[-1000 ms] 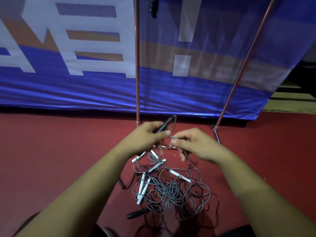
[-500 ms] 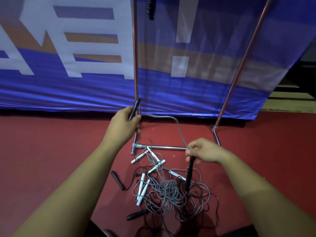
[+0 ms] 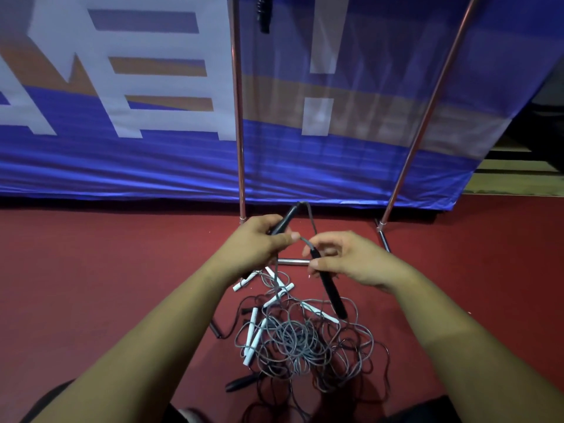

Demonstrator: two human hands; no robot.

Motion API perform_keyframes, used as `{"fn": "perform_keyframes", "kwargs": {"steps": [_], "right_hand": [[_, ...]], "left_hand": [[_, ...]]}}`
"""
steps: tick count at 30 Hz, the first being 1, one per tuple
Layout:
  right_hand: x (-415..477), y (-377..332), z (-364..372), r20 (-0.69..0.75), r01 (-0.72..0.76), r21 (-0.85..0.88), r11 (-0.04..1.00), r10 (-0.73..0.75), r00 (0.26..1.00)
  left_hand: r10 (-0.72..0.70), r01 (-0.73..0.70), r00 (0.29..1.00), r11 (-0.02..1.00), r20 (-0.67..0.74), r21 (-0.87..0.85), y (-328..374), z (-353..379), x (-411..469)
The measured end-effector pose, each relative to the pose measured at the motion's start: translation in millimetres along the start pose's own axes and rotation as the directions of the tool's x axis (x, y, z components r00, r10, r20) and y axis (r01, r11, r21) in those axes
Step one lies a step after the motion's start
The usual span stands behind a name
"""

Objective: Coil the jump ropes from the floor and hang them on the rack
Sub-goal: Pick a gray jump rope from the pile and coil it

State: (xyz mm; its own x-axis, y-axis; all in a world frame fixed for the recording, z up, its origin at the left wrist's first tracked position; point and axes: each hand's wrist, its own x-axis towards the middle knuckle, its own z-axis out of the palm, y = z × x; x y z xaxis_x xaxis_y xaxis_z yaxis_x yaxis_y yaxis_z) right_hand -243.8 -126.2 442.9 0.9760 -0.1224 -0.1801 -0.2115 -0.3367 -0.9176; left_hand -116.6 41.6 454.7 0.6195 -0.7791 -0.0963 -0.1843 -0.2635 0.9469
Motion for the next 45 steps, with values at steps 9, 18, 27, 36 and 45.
{"fn": "perform_keyframes", "kwargs": {"steps": [9,18,27,36,45], "right_hand": [[4,-3,-8,-0.31,0.079,0.498,0.864,0.092,0.946],[4,1,-12,-0.421,0.052,0.134,0.99,0.01,0.907],[-2,-2,-20,-0.074,0.103,0.482,0.87,-0.076,0.994],[0,-4,-33,-0.389,0.222,0.376,0.9,-0.064,0.919],[2,-6,-29,-0.544,0.262,0.081,0.962,-0.178,0.82]], "left_hand": [[-0.144,0.154,0.988,0.964,0.064,-0.216,-3,17,-3],[-0.088,0.214,0.912,0.936,0.401,-0.28,-1,22,-9],[-0.027,0.303,0.816,0.871,0.577,-0.387,6,7,-9],[0.002,0.29,0.821,0.86,0.571,-0.42,-2,10,-13],[-0.079,0.264,0.885,0.897,0.459,-0.355,0,24,-14]]}}
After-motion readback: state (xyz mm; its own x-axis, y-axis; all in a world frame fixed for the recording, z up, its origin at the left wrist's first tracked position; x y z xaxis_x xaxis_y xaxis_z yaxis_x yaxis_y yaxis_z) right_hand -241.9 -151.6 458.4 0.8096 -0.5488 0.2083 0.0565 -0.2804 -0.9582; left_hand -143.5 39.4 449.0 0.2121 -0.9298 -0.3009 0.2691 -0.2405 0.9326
